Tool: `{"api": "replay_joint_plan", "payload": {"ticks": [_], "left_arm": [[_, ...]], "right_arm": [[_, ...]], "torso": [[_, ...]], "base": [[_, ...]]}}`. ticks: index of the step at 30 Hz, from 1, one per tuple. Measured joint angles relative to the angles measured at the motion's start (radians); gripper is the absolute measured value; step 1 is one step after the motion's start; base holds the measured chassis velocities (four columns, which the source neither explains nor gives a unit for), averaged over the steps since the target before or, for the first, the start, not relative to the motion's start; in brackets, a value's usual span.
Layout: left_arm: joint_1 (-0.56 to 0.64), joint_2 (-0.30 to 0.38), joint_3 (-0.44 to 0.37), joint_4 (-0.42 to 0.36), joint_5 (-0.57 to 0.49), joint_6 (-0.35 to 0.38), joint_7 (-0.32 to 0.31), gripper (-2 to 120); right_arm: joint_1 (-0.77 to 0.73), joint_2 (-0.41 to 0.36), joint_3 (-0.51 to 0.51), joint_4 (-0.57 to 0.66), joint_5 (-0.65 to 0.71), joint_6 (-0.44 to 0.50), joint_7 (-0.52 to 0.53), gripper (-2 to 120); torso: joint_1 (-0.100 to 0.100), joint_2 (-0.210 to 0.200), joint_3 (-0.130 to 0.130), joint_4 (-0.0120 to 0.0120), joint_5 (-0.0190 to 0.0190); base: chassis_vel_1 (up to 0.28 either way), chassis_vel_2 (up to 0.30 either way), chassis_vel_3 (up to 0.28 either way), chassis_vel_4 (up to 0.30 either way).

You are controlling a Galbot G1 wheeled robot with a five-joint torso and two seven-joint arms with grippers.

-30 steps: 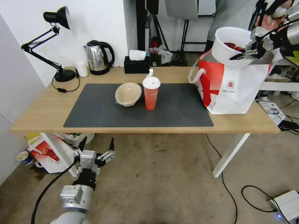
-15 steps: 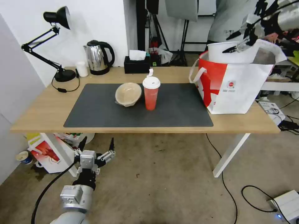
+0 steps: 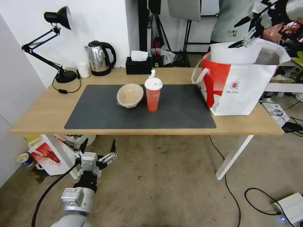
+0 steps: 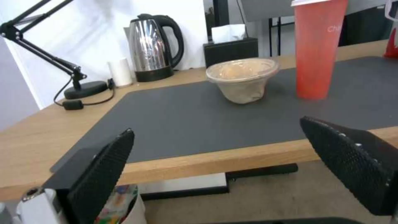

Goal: Pick up the trash from the table and place it into the takeout bag.

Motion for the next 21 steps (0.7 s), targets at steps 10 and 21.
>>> {"api": "replay_joint_plan", "payload": {"ticks": [10,21], "left_arm": [[0.0,0.0,0.0,0.0,0.0,0.0,0.0,100],[0.0,0.0,0.0,0.0,0.0,0.0,0.0,100]], "right_arm": [[0.157,0.113,-0.111,0.258,0.195,-0.062,0.084,100],[0.178,0.184,-0.189,0.39,0.225,-0.049,0.164,100]], "torso": [[0.0,0.0,0.0,0.0001,-0.0004],[0.0,0.0,0.0,0.0004,0.0002]], "base": [[0.0,0.0,0.0,0.0],[0.0,0.0,0.0,0.0]]}}
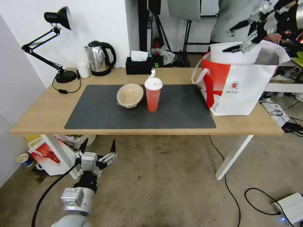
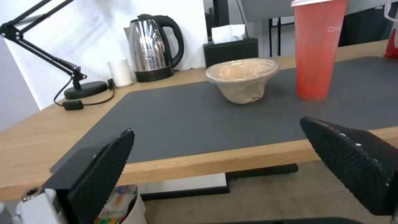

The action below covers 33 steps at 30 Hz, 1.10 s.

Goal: Pick up the trash from the table and place it into the takeout bag.

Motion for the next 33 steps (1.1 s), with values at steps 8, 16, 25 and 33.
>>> {"api": "replay_joint_plan", "payload": {"ticks": [8,16,25,33], "left_arm": [[0.0,0.0,0.0,0.0,0.0,0.0,0.0,100],[0.0,0.0,0.0,0.0,0.0,0.0,0.0,100],[0.0,0.0,0.0,0.0,0.0,0.0,0.0,100],[0.0,0.0,0.0,0.0,0.0,0.0,0.0,100]], "right_arm": [[0.043,0.036,-0.119,0.107,0.118,-0.034,0.057,100],[0.063,0.079,-0.194,0.109,0.129,-0.037,0.054,91],[-0.004,0.083,-0.155,0.046,0.126,-0.039,0.068,88],[-0.166,0.026,0.004,-0.112,0.113,-0.015,0.084,100]], "torso": [[0.0,0.0,0.0,0.0002,-0.0006],[0.0,0.0,0.0,-0.0002,-0.0003],[0.0,0.0,0.0,-0.0003,-0.0002],[0.0,0.0,0.0,0.0,-0.0001]], "base": [[0.0,0.0,0.0,0.0],[0.0,0.0,0.0,0.0],[0.0,0.0,0.0,0.0],[0.0,0.0,0.0,0.0]]}}
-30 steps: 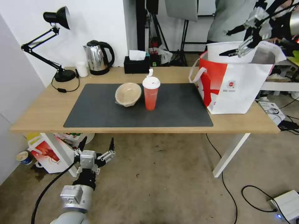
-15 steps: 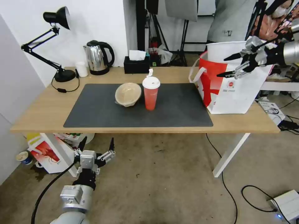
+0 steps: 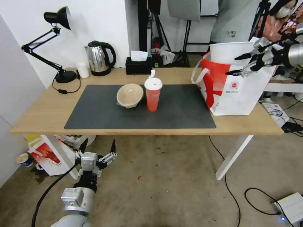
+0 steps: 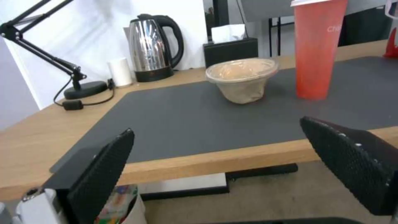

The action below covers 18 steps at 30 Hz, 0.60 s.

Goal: Pick up the trash from the table and place it into the takeout bag.

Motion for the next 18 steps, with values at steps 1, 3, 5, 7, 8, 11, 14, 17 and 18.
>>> {"api": "replay_joint_plan", "payload": {"ticks": [1,3,5,7,8,11,14,17,18], "left_arm": [[0.0,0.0,0.0,0.0,0.0,0.0,0.0,100],[0.0,0.0,0.0,0.0,0.0,0.0,0.0,100],[0.0,0.0,0.0,0.0,0.0,0.0,0.0,100],[0.0,0.0,0.0,0.0,0.0,0.0,0.0,100],[0.0,0.0,0.0,0.0,0.0,0.0,0.0,100],[0.0,0.0,0.0,0.0,0.0,0.0,0.0,100],[0.0,0.0,0.0,0.0,0.0,0.0,0.0,100],[0.0,0.0,0.0,0.0,0.0,0.0,0.0,100],[0.0,0.0,0.0,0.0,0.0,0.0,0.0,100]], "right_arm": [[-0.023,-0.019,0.024,-0.031,-0.003,0.008,0.004,100],[-0.045,-0.034,0.045,-0.057,-0.015,0.024,0.009,100],[-0.053,-0.038,0.054,-0.063,-0.019,0.029,0.012,100],[-0.056,-0.04,0.067,-0.063,-0.02,0.035,0.016,100],[-0.051,-0.04,0.07,-0.057,-0.02,0.036,0.017,100],[-0.028,-0.037,0.062,-0.033,-0.015,0.034,0.017,100],[0.061,-0.012,-0.011,0.086,0.031,0.005,0.023,100],[0.153,0.006,-0.097,0.191,0.068,-0.004,0.029,100],[0.153,0.006,-0.097,0.191,0.068,-0.004,0.029,100]], "torso": [[0.0,0.0,0.0,0.0001,-0.0004],[0.0,0.0,0.0,0.0002,-0.0003],[0.0,0.0,0.0,0.0001,-0.0002],[0.0,0.0,0.0,0.0,0.0],[0.0,0.0,0.0,-0.0002,-0.0001],[0.0,0.0,0.0,0.0002,0.0],[0.0,0.0,0.0,-0.0002,0.0002],[0.0,0.0,0.0,-0.0001,-0.0006],[0.0,0.0,0.0,-0.0001,-0.0006]], "base": [[0.0,0.0,0.0,0.0],[0.0,0.0,0.0,0.0],[0.0,0.0,0.0,0.0],[0.0,0.0,0.0,0.0],[0.0,0.0,0.0,0.0],[0.0,0.0,0.0,0.0],[0.0,0.0,0.0,0.0],[0.0,0.0,0.0,0.0],[0.0,0.0,0.0,0.0]]}}
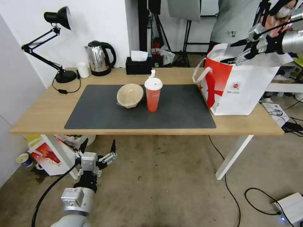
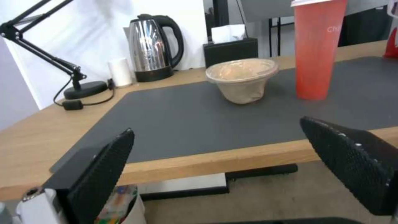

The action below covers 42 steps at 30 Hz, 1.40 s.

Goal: Pick up the trash from the table and place it into the takeout bag.

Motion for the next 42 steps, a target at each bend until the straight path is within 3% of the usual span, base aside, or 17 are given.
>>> {"api": "replay_joint_plan", "payload": {"ticks": [3,15,20,24,27,31,42], "left_arm": [[0.0,0.0,0.0,0.0,0.0,0.0,0.0,100],[0.0,0.0,0.0,0.0,0.0,0.0,0.0,100],[0.0,0.0,0.0,0.0,0.0,0.0,0.0,100],[0.0,0.0,0.0,0.0,0.0,0.0,0.0,100],[0.0,0.0,0.0,0.0,0.0,0.0,0.0,100],[0.0,0.0,0.0,0.0,0.0,0.0,0.0,100],[0.0,0.0,0.0,0.0,0.0,0.0,0.0,100]], "right_arm": [[0.059,0.022,-0.079,0.096,0.012,-0.002,0.006,100],[0.076,0.082,-0.086,0.242,0.054,0.034,0.095,100],[0.104,0.178,-0.1,0.334,0.086,0.102,0.19,100],[0.146,0.253,-0.13,0.402,0.1,0.113,0.229,100],[0.178,0.361,-0.146,0.495,0.111,0.135,0.279,100],[0.19,0.44,-0.148,0.569,0.116,0.143,0.317,100],[0.197,0.602,-0.162,0.712,0.103,0.146,0.372,100]], "torso": [[0.0,0.0,0.0,-0.0002,0.0006],[0.0,0.0,0.0,0.0001,0.0004],[0.0,0.0,0.0,0.0006,0.0001],[0.0,0.0,0.0,-0.0006,0.0007],[0.0,0.0,0.0,-0.0002,0.0005],[0.0,0.0,0.0,0.0001,0.0005],[0.0,0.0,0.0,0.0002,0.0002]], "base": [[0.0,0.0,0.0,0.0],[0.0,0.0,0.0,0.0],[0.0,0.0,0.0,0.0],[0.0,0.0,0.0,0.0],[0.0,0.0,0.0,0.0],[0.0,0.0,0.0,0.0],[0.0,0.0,0.0,0.0]]}}
